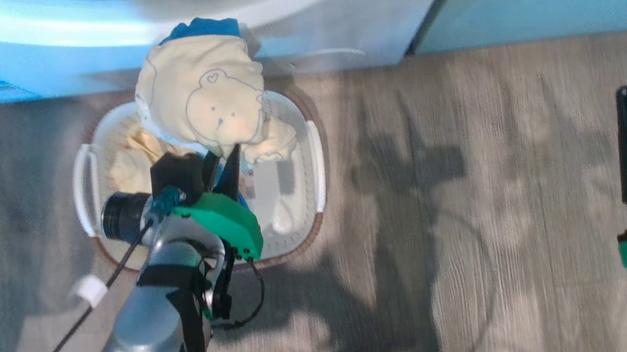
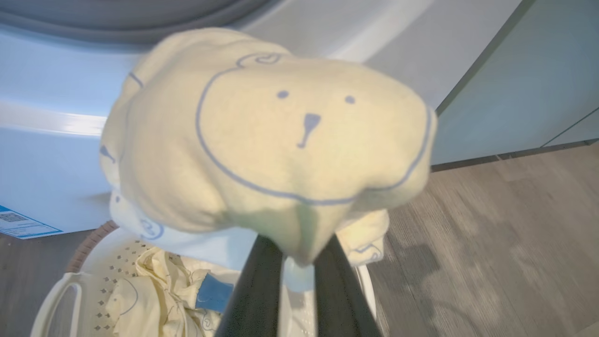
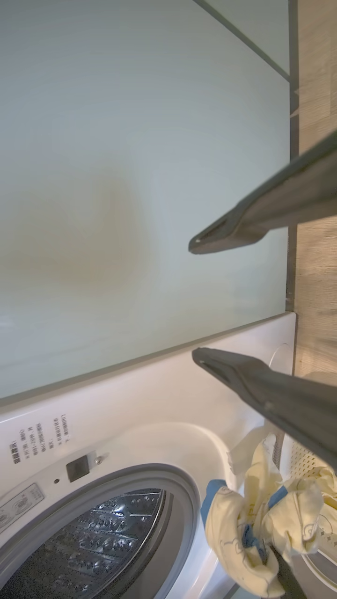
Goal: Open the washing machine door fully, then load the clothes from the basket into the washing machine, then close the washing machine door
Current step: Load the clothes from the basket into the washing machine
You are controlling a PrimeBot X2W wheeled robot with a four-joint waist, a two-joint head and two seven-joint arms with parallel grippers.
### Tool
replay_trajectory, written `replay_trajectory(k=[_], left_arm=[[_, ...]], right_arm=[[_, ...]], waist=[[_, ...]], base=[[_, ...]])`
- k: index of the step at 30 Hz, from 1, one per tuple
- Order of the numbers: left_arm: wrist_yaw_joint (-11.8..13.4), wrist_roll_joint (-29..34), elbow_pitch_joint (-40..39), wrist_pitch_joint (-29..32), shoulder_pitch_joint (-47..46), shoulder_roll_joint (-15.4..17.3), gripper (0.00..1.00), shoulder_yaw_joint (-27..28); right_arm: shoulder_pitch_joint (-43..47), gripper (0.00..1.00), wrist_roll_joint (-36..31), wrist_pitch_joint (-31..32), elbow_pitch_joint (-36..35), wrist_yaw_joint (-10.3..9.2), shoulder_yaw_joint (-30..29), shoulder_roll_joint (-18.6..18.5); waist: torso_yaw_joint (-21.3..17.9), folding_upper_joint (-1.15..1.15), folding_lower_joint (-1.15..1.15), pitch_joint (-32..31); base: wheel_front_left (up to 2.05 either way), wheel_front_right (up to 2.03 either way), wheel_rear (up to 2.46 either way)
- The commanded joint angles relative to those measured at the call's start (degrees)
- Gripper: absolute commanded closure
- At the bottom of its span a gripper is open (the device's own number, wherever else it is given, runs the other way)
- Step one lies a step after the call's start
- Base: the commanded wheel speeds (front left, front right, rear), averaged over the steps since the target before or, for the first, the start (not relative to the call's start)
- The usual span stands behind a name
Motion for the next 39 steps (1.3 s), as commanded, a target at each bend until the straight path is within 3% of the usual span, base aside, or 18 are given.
replay_trajectory(k=[1, 20, 31, 39], left_arm=[[0.64, 0.62, -4.47, -0.62, 1.97, 1.3, 1.0, 2.64], [5.69, 1.46, -28.33, 1.0, 21.01, 6.85, 1.0, 7.72], [7.44, 0.38, -35.34, 4.3, 28.69, 8.71, 1.0, 8.48], [8.07, -0.32, -37.18, 5.26, 30.96, 9.13, 1.0, 8.62]], right_arm=[[2.07, 0.0, -0.7, -0.37, -1.3, -0.16, 0.35, -0.66], [10.94, 0.0, -1.28, -0.37, 0.15, -0.16, -0.53, -0.66], [15.58, 0.0, -0.81, -0.37, -0.03, -0.16, -0.67, -0.66], [16.87, 0.0, -0.79, -0.37, -0.05, -0.16, -0.58, -0.66]], waist=[[2.46, -0.01, 0.01, -4.48], [5.91, -0.01, 0.01, -20.13], [5.16, -0.01, 0.01, -26.58], [4.71, -0.01, 0.01, -27.91]], base=[[0.0, 0.0, 0.0], [0.0, 0.0, 0.0], [0.0, 0.0, 0.0], [0.0, 0.0, 0.0]])
